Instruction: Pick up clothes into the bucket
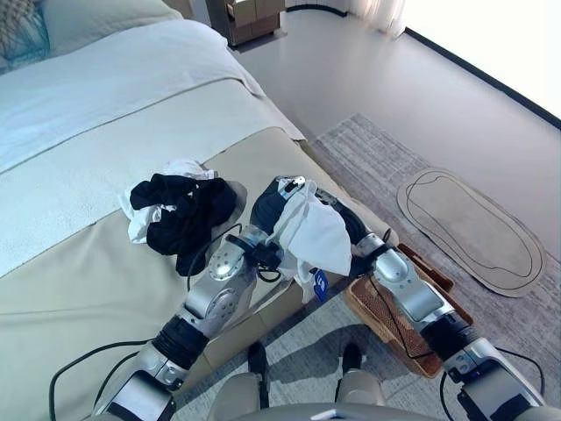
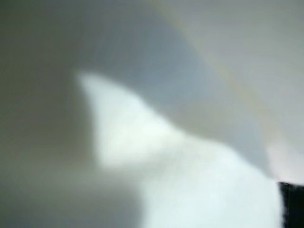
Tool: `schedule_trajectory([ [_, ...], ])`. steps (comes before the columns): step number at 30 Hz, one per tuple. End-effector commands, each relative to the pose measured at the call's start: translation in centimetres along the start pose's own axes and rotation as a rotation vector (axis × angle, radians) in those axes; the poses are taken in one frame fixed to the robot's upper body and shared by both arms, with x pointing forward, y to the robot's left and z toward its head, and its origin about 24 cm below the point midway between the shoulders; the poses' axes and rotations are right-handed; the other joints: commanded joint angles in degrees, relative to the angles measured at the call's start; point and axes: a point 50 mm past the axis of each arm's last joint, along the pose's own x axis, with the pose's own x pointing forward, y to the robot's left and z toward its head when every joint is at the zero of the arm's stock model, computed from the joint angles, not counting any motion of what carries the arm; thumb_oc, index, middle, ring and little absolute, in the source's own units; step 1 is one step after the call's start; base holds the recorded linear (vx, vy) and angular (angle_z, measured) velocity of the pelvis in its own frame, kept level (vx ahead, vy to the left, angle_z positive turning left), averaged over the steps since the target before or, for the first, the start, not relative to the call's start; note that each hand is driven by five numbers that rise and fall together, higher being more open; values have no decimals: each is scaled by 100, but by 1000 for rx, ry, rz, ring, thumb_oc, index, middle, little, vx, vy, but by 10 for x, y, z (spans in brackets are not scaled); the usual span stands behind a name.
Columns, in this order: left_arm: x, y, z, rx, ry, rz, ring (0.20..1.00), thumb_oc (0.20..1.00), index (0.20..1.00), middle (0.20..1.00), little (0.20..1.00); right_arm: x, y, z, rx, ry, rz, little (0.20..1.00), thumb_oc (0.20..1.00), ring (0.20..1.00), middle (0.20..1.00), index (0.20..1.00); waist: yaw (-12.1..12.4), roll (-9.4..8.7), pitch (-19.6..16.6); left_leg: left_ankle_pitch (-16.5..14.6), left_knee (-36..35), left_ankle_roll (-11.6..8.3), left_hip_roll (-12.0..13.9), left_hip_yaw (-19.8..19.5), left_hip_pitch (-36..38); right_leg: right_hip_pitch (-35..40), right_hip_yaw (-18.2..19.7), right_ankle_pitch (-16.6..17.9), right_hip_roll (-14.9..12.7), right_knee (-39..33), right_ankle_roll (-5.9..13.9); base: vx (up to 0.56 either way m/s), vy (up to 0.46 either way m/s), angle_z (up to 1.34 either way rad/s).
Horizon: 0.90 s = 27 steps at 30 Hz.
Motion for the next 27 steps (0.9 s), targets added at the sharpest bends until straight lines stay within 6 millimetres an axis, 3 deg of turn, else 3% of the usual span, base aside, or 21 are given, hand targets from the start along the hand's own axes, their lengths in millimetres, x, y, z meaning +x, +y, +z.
schedule_trajectory([
  [1, 15, -26, 18, -42, -105, -132, 200, 200, 200, 200, 200, 18, 13, 37, 42, -174, 76, 1000, 1000, 1000, 1000, 1000, 111, -126, -390, -239, 74, 37, 22, 40, 59, -124, -124, 347, 16, -33, 73, 77, -23, -1],
  [7, 17, -32, 13, -55, -90, -145, 200, 200, 200, 200, 200, 19, 33, 44, 106, -199, 187, 1000, 1000, 1000, 1000, 1000, 154, -136, -500, -263, 13, 25, 47, 70, 212, 34, -142, 312, 58, -118, 59, 49, -14, -1],
  [8, 17, -31, 13, -51, -88, -148, 200, 200, 200, 200, 200, 19, 35, 43, 117, -193, 202, 589, 589, 589, 589, 589, 157, -138, -512, -265, 2, 25, 46, 69, 230, 49, -144, 310, 61, -126, 61, 35, -12, -1],
  [9, 17, -31, 15, -44, -91, -150, 200, 200, 200, 200, 200, 17, 36, 41, 113, -181, 222, 451, 451, 451, 451, 451, 167, -142, -528, -263, -6, 22, 47, 67, 238, 65, -153, 309, 63, -132, 60, 33, -14, -1],
  [10, 17, -30, 15, -41, -93, -150, 200, 200, 200, 200, 200, 16, 37, 39, 114, -173, 228, 200, 200, 200, 200, 200, 169, -146, -537, -263, -19, 22, 49, 61, 253, 80, -160, 308, 66, -140, 63, 39, -14, 0],
  [19, 24, -20, 47, 65, -200, -144, 200, 200, 200, 200, 200, -5, 32, -4, 110, 15, 213, 200, 200, 200, 200, 200, 169, -151, -682, -258, -103, 11, 56, 47, 355, 178, -233, 303, 82, -174, 83, 11, -2, 1],
  [27, 18, -5, 52, 89, -229, -60, 200, 200, 200, 200, 200, -20, 17, -17, 148, 61, 81, 200, 200, 200, 200, 200, 141, -150, -761, -269, -130, 3, 84, 80, 436, 256, -226, 292, 108, -211, 86, 0, 0, 0],
])
